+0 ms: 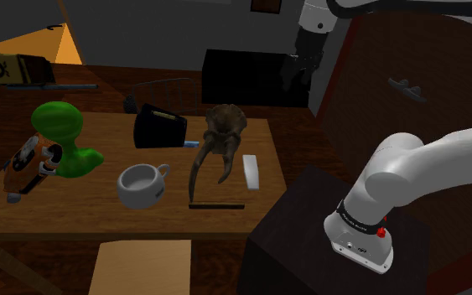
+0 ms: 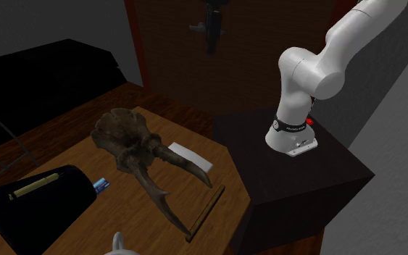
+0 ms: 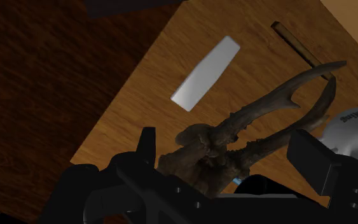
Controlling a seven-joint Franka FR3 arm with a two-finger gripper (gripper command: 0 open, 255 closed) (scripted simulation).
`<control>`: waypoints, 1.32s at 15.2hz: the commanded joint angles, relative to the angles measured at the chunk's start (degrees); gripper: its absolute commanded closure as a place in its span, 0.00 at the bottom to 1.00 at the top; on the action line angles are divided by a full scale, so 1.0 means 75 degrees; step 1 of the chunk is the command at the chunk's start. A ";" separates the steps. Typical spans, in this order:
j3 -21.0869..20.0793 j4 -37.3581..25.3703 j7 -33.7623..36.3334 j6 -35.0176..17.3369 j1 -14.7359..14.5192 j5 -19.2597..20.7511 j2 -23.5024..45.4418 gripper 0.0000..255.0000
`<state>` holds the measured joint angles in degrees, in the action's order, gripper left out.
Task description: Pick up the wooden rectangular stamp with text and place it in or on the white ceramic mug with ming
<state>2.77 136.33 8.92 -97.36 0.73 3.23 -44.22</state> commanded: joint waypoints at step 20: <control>-0.0714 0.1694 -0.1492 -0.4485 -0.1646 -0.0377 0.3023 0.00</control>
<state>-2.28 148.66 -1.58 -128.98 -11.02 0.47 -23.22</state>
